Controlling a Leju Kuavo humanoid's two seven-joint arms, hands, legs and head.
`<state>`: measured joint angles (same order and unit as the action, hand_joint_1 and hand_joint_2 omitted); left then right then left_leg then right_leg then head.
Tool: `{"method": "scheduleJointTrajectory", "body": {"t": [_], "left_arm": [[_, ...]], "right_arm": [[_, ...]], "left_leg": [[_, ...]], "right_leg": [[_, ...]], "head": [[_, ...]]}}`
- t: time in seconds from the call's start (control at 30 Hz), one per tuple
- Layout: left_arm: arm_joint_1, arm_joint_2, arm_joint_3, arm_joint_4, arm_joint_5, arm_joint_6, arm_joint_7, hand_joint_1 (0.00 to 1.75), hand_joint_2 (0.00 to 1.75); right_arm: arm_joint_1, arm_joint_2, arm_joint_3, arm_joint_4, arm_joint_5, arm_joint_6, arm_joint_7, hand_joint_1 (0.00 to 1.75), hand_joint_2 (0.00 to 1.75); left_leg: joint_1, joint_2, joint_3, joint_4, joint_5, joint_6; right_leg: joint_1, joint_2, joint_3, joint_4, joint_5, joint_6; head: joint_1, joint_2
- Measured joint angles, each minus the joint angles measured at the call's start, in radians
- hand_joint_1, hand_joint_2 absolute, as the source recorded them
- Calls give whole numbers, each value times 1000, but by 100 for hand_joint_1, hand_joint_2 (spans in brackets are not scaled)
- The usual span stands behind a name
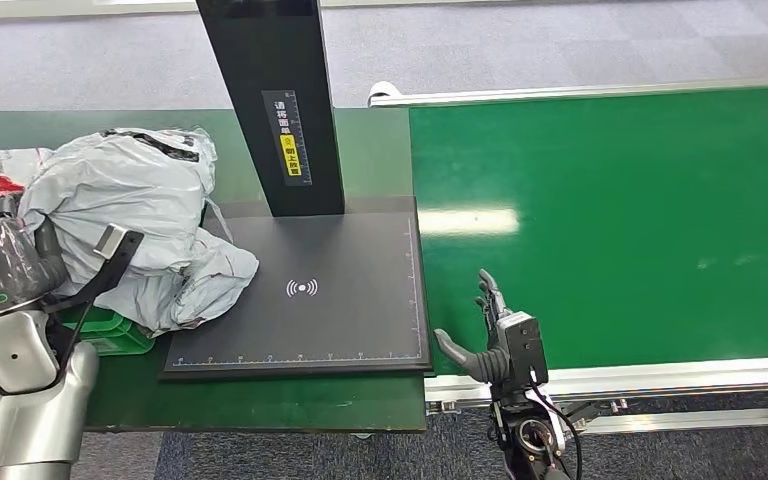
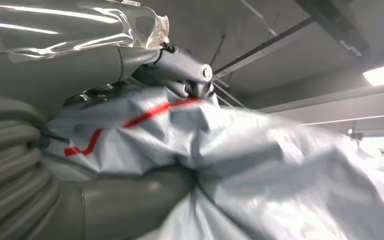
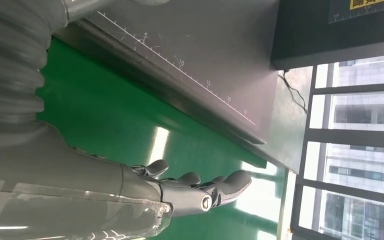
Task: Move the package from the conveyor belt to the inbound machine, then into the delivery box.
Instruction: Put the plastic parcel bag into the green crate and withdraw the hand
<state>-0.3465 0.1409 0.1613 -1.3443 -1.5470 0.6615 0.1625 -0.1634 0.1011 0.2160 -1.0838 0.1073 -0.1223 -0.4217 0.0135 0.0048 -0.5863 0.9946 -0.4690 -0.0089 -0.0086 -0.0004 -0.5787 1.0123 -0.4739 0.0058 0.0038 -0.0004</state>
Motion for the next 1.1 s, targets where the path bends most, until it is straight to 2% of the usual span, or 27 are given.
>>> {"method": "scheduleJointTrajectory", "body": {"t": [0.03, 0.2, 0.5, 0.57, 0.6, 0.63, 0.7, 0.77, 0.8, 0.83, 0.93, 1.1], "left_arm": [[0, -1, 4, 0, 0, 0, -15, 0, 175], [0, -10, 33, 0, 0, 0, -61, 0, 175], [0, -22, 55, 0, 1, 0, -67, 0, 175], [0, -27, 62, -1, 9, 0, -93, 0, 175], [-1, -34, 77, -5, 25, 0, -143, 0, 175], [-7, -50, 102, -9, 51, 0, -227, 0, 175], [-36, -106, 207, -20, 141, 0, -509, 0, 175], [-69, -169, 348, -40, 245, 0, -801, 0, 175], [-77, -194, 407, -55, 287, 0, -887, 0, 175], [-82, -216, 450, -73, 322, 0, -923, 0, 175], [-85, -264, 515, -144, 427, 0, -887, 0, 175], [-76, -312, 526, -307, 584, 0, -867, 0, 175]], "right_arm": [[0, 0, 0, 0, 2, 1, 0, 0, 175], [0, 0, 0, 0, 7, 7, 0, 0, 175], [0, 0, 0, 0, 8, 9, 1, 0, 175], [0, 0, -1, 0, 8, 10, 1, 0, 175], [0, 0, -1, 0, 9, 11, 1, 0, 175], [0, 0, -1, 0, 10, 12, 1, 0, 175], [-2, 1, -1, 0, 11, 14, 0, 0, 175], [-5, 3, -1, 0, 11, 12, -3, 0, 175], [-7, 5, -2, 1, 11, 9, -5, 0, 175], [-7, 6, -2, 1, 10, 6, -7, 0, 175], [-10, 8, -2, 4, 9, 0, -16, 0, 175], [-17, 11, -1, 15, 4, -4, -24, 0, 175]], "left_leg": [[0, 0, 0, 0, 0, 0], [0, 0, 0, 0, 0, 0], [0, 0, 0, 0, 0, 0], [0, 0, 0, 0, 0, 0], [0, 0, 0, 0, 0, 0], [0, 0, 0, 0, 0, 0], [0, 0, -1, 0, 0, 0], [0, 2, 0, 0, 0, 0], [0, 3, 1, 0, 0, 0], [0, 3, 1, 0, 0, 0], [0, 1, 0, 0, 0, 0], [0, 1, 0, 0, -1, 0]], "right_leg": [[0, 0, 0, 0, 0, 0], [0, 0, 0, 0, 0, 0], [0, 0, 0, 0, 0, 0], [0, 0, 0, 0, 0, 0], [0, 0, 0, 0, 0, 0], [0, 0, 0, 0, 0, 0], [0, -1, 0, 0, 0, 0], [0, 1, 0, 0, 0, 0], [0, 2, 0, 0, 0, 0], [0, 3, 0, 0, 0, 0], [0, 2, 0, 0, 0, 0], [0, 1, 0, 0, 0, 0]], "head": [[0, 0], [0, 0], [0, 0], [0, 0], [0, 0], [0, 0], [0, 0], [0, 0], [0, 0], [0, 0], [0, 0], [0, 0]]}}
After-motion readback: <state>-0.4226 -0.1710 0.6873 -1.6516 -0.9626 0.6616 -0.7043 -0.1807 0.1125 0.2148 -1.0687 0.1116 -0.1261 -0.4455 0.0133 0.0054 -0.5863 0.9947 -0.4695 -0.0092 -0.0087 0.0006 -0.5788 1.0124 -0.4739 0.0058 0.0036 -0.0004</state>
